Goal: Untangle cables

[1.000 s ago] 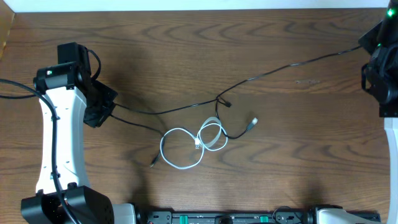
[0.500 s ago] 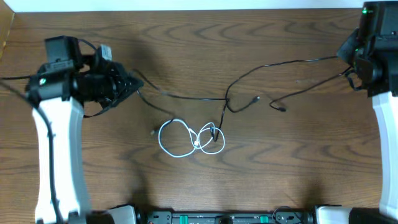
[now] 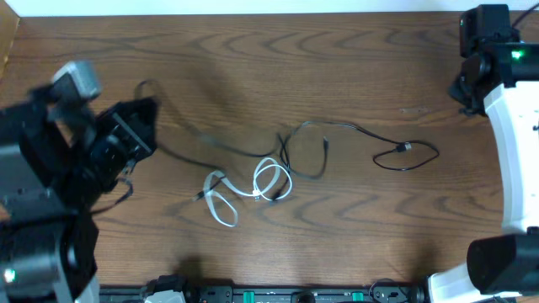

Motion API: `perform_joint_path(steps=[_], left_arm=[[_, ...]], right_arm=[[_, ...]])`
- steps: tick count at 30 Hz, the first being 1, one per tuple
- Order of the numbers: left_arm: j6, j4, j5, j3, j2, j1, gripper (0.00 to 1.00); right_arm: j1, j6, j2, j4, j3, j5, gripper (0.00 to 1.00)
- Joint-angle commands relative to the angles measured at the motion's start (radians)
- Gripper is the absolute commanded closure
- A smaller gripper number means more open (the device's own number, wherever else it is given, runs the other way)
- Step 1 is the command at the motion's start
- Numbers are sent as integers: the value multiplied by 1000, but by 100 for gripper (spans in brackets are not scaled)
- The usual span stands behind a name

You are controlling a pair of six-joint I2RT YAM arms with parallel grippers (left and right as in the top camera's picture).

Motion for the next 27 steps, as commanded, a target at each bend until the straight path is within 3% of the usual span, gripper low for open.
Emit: perform_joint_path(steps=[1,5,7,8,12,15,17,22,27], left_arm=[[-85,-54,-394,2,16,2,93],[-77,-86,-344,2,49,1,93],[-52,-72,-238,2,73,1,93],[5,-31,-75,2,96,1,92],[60,103,329,2,135,1,92],[49,218,582,2,153,-1,92],[7,273,682,2,159,-1,92],[-78,286,747,2,156,-2,93],[-90,287,757,2,153,-31,92]], right_arm=[[-66,70,-5,-1,7,121,99],[-131,42,-4,26,7,-183,98],[-145,-61,-3,42,7,-396,90],[-141,-198,1,59,7,-612,79],[-90,-489,19,65,7,-945,44],[-19,-608,29,58,4,-1032,22],[34,-634,35,62,4,-1039,15],[193,-633,45,122,2,-1039,1],[335,-644,47,212,1,-1034,1]])
